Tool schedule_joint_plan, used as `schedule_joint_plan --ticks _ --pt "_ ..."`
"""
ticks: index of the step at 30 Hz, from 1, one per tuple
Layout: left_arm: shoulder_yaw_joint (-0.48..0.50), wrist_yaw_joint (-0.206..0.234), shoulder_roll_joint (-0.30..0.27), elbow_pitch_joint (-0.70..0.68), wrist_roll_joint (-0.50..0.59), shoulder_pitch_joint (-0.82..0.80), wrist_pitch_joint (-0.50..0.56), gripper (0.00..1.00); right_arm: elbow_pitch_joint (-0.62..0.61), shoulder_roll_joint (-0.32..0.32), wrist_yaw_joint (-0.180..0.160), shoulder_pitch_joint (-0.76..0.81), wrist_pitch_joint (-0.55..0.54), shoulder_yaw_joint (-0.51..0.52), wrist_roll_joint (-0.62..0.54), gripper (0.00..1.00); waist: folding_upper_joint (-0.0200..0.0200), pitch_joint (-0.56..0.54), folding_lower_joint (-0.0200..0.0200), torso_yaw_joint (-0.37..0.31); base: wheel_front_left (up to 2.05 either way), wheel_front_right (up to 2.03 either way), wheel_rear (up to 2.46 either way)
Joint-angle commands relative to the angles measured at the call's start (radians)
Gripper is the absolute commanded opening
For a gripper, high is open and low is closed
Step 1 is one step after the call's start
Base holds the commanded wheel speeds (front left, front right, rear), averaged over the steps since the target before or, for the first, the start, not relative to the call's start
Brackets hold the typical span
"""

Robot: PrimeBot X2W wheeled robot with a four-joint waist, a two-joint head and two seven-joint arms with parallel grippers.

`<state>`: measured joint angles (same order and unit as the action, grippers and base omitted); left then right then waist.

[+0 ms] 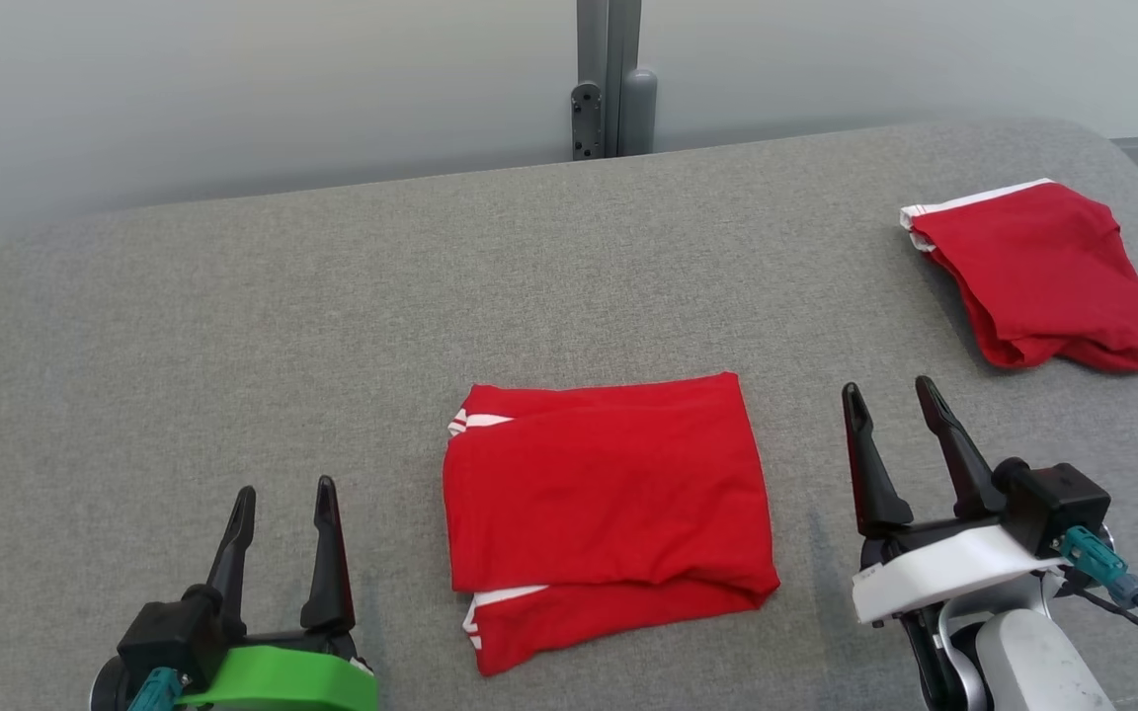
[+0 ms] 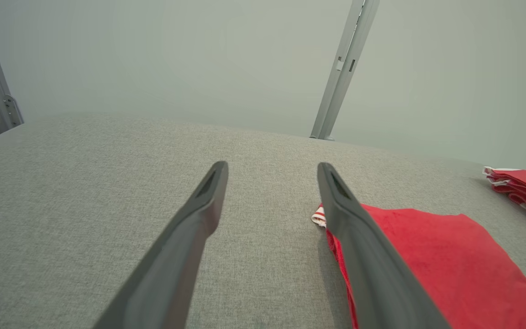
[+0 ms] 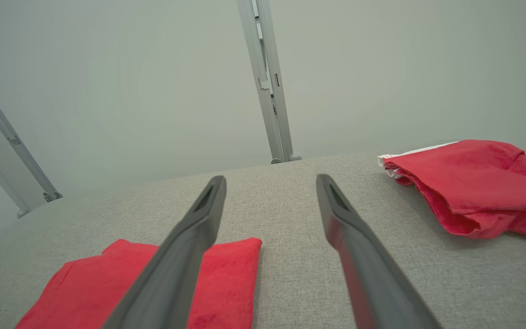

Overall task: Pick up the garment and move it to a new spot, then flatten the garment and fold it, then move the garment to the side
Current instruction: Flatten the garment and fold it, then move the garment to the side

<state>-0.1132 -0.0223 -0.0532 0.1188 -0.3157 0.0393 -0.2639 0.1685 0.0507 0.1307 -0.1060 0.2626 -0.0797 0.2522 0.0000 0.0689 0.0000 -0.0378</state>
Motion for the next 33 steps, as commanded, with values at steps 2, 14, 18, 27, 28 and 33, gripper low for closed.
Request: schedule_joint_plan --ticks 2,14,18,27,28,33 --pt "0.006 -0.005 0.000 0.002 0.006 0.005 0.000 1.00 0.004 0.001 0.000 0.011 0.003 -0.005 -0.002 1.00 0.0000 0.000 0.0000 0.001 0.00 0.00 0.00" --pt "0.012 -0.013 0.002 0.010 0.005 0.005 0.000 1.00 0.015 0.001 0.000 0.003 0.003 -0.008 -0.004 1.00 0.0000 -0.002 0.0000 -0.001 0.00 0.00 0.00" --pt "0.012 -0.014 0.002 0.011 0.006 0.009 0.000 1.00 0.017 0.001 0.000 0.004 0.003 -0.007 -0.005 1.00 0.0000 -0.004 0.0000 -0.002 0.00 0.00 0.00" --pt "-0.002 -0.005 0.002 0.013 -0.006 0.015 0.000 1.00 0.101 0.035 0.000 -0.053 -0.059 -0.047 0.018 1.00 0.0000 -0.007 0.0000 0.001 0.00 0.00 0.00" --pt "-0.004 -0.004 0.002 0.014 -0.007 0.014 0.000 1.00 0.111 0.046 0.000 -0.064 -0.089 -0.060 0.035 1.00 0.0000 -0.006 0.0000 0.002 0.00 0.00 0.00" --pt "-0.016 -0.005 0.002 0.019 -0.011 0.004 0.000 1.00 0.163 0.124 0.000 -0.123 -0.254 -0.149 0.135 1.00 0.0000 0.005 0.0000 0.013 0.00 0.00 0.00"
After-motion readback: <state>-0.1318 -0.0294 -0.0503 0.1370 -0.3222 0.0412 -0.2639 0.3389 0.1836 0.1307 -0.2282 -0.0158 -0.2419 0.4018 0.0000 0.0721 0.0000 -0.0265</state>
